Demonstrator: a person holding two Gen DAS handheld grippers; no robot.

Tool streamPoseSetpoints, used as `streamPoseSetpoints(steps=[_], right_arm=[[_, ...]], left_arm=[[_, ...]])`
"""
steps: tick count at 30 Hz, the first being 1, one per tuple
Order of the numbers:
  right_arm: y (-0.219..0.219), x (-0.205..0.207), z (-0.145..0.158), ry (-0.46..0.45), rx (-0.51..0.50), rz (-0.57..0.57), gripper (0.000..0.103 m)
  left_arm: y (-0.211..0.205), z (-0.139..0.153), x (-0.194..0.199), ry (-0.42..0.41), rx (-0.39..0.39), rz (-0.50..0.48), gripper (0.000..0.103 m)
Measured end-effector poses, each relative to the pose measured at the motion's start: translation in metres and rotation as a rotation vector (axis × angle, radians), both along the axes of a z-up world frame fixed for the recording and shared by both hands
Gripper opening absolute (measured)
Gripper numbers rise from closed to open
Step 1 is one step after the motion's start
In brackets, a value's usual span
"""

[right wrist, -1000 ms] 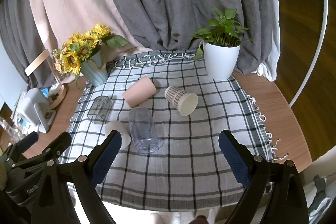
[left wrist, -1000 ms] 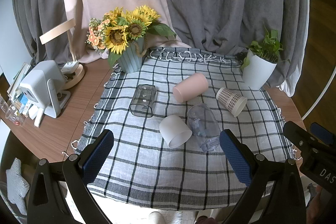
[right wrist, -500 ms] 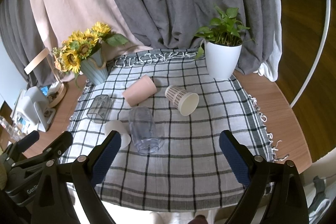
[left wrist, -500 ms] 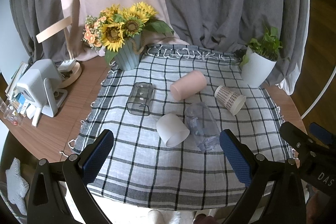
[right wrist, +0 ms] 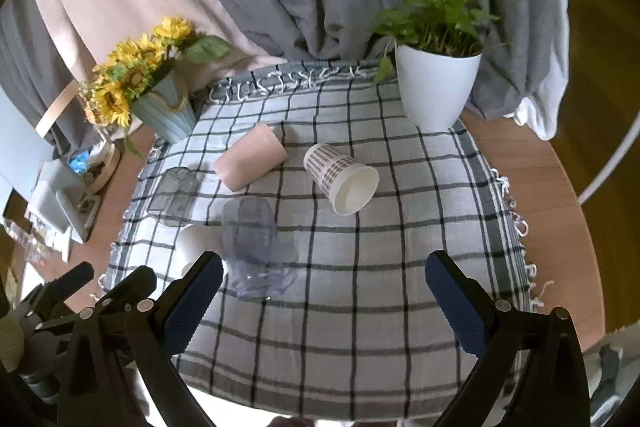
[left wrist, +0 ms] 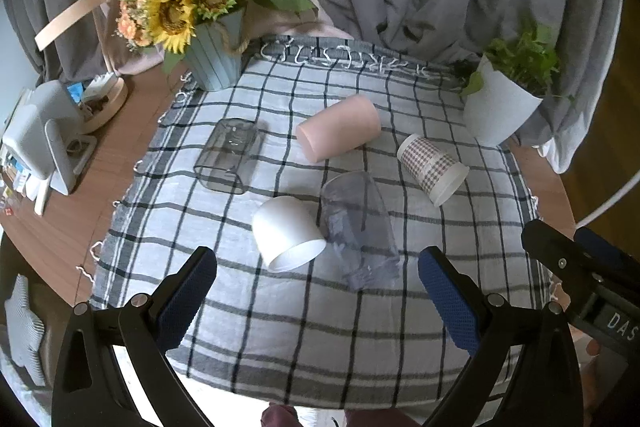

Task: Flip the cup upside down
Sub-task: 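Move the right tool toward the houndstooth paper cup lying on its side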

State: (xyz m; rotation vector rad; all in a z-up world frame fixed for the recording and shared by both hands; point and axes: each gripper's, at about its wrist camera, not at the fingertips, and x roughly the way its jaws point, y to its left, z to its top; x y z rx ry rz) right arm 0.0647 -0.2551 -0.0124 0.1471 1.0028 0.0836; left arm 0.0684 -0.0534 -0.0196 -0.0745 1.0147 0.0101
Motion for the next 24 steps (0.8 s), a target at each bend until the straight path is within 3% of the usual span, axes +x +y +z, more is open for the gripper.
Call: streamPoseSetpoints(steps=[9, 17, 24], right_arm=[[-0.017, 0.07, -0.027, 0.112, 0.013, 0.09, 0.102], [-0.011, 0.143, -0.067, 0.254, 0.007, 0.194, 0.101], [0.002, 0.192, -0.101, 0.363, -0.034, 0.278, 0.101]], left_arm=[[-0.02, -0.025, 0.049, 0.106, 0.006, 0.037, 0.103], [-0.021, -0.045, 0.085, 0.178, 0.029, 0.143, 0.103], [-0.014, -0.067, 0.107, 0.244, -0.033, 0.254, 0.103]])
